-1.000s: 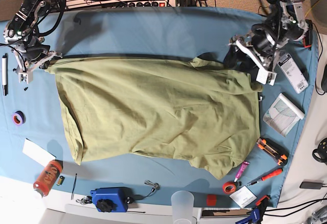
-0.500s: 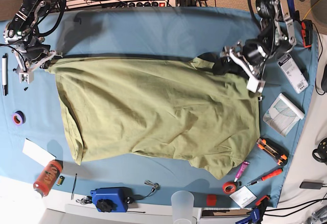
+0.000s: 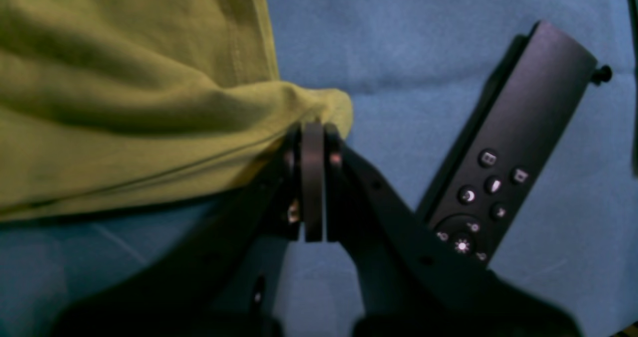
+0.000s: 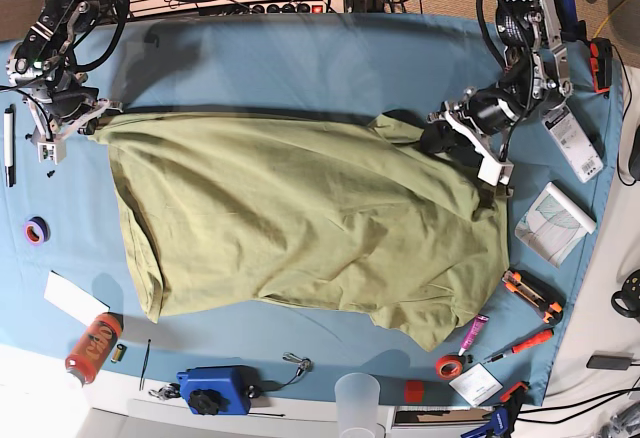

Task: Layout the t-shirt on the table in an organized manner, then fold the t-shirt properly
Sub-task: 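Pull the shirt corner with the left gripper to smooth it taut, then release the shirt with both grippers and regrasp its edges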

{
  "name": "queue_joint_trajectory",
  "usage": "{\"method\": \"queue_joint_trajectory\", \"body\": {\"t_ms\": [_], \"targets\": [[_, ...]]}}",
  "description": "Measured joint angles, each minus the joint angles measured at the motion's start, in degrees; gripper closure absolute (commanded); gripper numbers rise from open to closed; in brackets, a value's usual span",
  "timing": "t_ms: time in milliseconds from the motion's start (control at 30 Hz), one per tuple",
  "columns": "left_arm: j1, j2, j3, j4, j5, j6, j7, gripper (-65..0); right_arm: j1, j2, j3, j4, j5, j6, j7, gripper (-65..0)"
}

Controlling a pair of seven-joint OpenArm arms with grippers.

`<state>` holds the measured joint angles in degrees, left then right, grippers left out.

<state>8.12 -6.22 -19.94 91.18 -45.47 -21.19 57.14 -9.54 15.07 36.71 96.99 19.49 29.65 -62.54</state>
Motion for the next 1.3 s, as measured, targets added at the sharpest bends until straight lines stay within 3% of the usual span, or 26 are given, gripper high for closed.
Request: {"method": "queue_joint_trajectory", "body": {"t_ms": [100,267,600,733,833,1100,1300], "targets": [[-0.04,0.00,0.00,0.28,-0.11,0.24,1.90,0.0,0.00,0.00,0.00,0.00,0.00,0.00,0.00,0.0],[0.39,0.00,0.00,3.96,-0.90,0.52,9.73,0.0,0.00,0.00,-0.02,0.00,0.00,0.00,0.00,0.0],[8.94,-0.02,0.00,24.06,-0.52,0.46,11.85,0.0,0.00,0.00,0.00,0.00,0.00,0.02,0.00,0.0],[13.81,-0.02,-0.09,29.51,-0.42,0.39,11.85,0.0,-0.02,0.00,0.00,0.09,2.19,1.99,-0.61,0.0],[16.50,-0.04,-1.81,31.15,0.02,0.39,11.85,0.0,-0.85,0.00,-0.02,2.10,6.54,4.46,-2.84,0.0],[22.51,-0.28,-10.36,31.50,-2.19,0.39,13.11,0.0,-8.39,0.02,0.04,8.92,7.48,4.50,-3.04,0.0],[26.12,-0.31,-12.92,31.52,-4.09,0.33,14.01,0.0,-11.76,0.02,0.04,9.92,7.58,4.52,-2.97,0.0]]}}
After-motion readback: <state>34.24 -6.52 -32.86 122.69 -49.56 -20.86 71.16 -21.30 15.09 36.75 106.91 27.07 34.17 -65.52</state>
